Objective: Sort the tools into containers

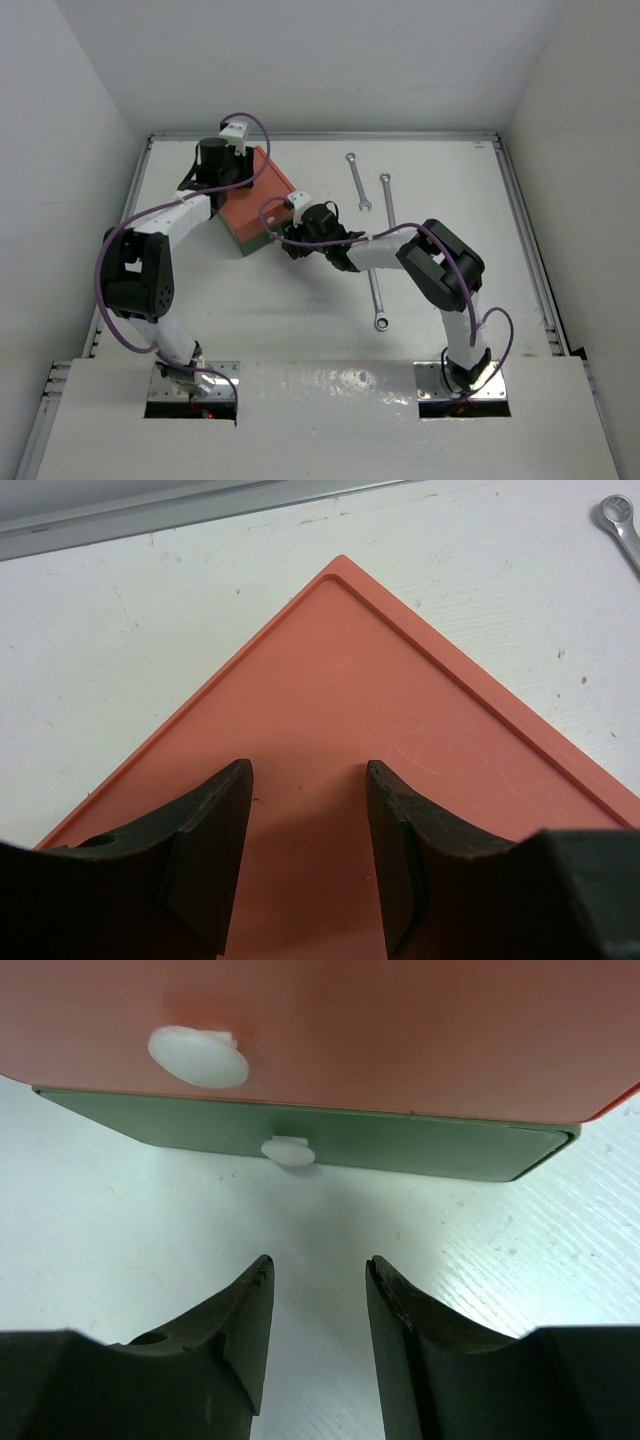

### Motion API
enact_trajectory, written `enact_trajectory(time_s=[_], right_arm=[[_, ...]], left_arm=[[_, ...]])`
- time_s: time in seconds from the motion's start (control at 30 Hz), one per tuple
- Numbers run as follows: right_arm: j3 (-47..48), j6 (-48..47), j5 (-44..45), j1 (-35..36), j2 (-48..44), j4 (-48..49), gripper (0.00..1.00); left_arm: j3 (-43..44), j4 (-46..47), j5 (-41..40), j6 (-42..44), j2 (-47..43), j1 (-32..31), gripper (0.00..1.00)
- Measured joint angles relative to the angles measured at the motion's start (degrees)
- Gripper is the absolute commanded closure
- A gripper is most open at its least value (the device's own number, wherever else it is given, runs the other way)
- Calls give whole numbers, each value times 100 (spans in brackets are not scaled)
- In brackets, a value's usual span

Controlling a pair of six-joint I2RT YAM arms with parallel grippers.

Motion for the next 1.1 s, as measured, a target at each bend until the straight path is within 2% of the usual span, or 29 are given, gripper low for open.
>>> enact_trajectory(time_s=[0.73,1.1], right_arm=[[409,197,400,184,767,918,56],[407,809,708,238,866,1593,58]], left_arm=[[59,-42,22,0,42,0,54],[85,44,24,15,105,0,54]])
